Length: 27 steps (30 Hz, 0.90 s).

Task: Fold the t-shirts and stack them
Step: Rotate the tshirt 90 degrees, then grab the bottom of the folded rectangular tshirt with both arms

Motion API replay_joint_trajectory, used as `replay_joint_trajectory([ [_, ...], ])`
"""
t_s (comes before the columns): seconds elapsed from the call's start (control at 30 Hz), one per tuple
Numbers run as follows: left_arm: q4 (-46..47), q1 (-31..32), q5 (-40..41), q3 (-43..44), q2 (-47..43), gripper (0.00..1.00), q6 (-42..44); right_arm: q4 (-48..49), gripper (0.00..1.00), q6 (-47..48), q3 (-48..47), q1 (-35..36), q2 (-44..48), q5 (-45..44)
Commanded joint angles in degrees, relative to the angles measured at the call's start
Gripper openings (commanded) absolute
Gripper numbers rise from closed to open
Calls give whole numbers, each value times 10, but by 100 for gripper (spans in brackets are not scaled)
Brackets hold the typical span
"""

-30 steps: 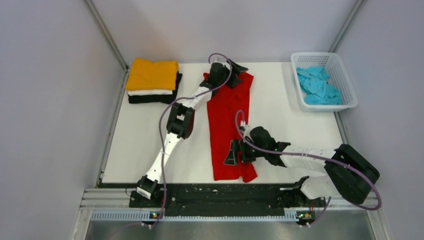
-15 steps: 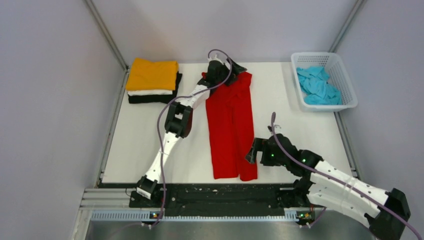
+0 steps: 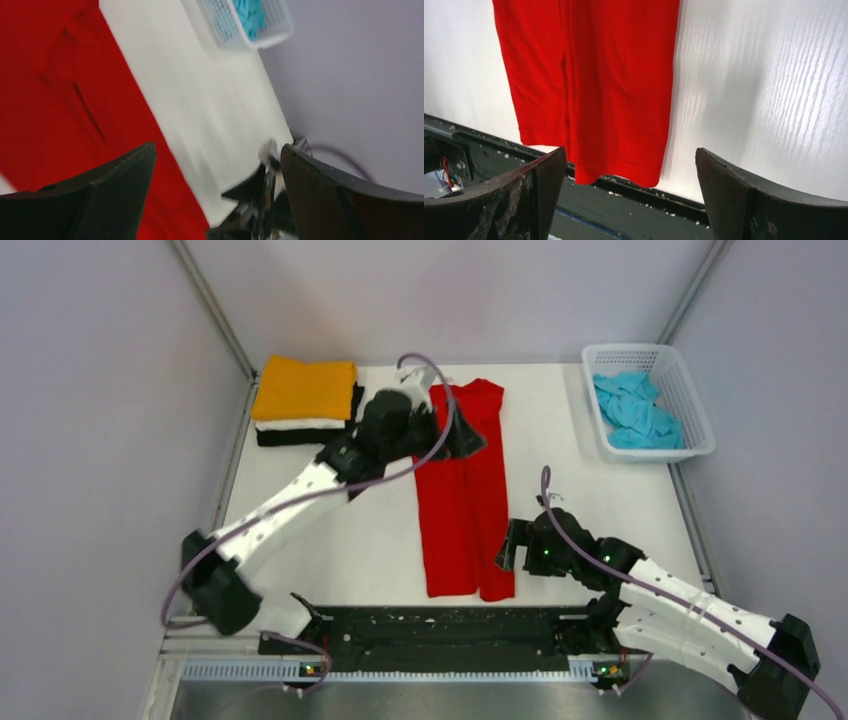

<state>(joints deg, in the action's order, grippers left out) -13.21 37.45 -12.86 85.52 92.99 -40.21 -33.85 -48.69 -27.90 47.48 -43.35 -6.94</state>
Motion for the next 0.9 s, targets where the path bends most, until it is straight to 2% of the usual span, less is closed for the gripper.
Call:
replay_joint_trajectory([
  [0.0, -37, 39, 132, -270, -200, 99, -17, -11, 98, -11, 5, 2, 0, 44],
  [0.07, -53, 51, 156, -363, -271, 99, -62, -8, 97, -12, 18, 1, -1, 57],
  [0.2, -92, 94, 152, -481, -359, 99, -122, -8, 93, -10, 33, 0, 0, 85],
  [0.37, -50, 168, 100, -584, -382, 96, -195, 2, 86, -34, 61, 0, 11, 101],
  [0.47, -6, 215, 97, -610, -357, 91, -229, 21, 81, -41, 75, 0, 13, 114],
  [0.57, 43, 238, 89, -611, -307, 81, -239, 32, 73, -44, 83, 0, 10, 112],
  [0.7, 24, 247, 106, -575, -237, 60, -243, 41, 64, -45, 94, 0, 2, 120],
  [0.87, 28, 254, 115, -554, -168, 48, -251, 58, 57, -52, 116, 0, 3, 128],
])
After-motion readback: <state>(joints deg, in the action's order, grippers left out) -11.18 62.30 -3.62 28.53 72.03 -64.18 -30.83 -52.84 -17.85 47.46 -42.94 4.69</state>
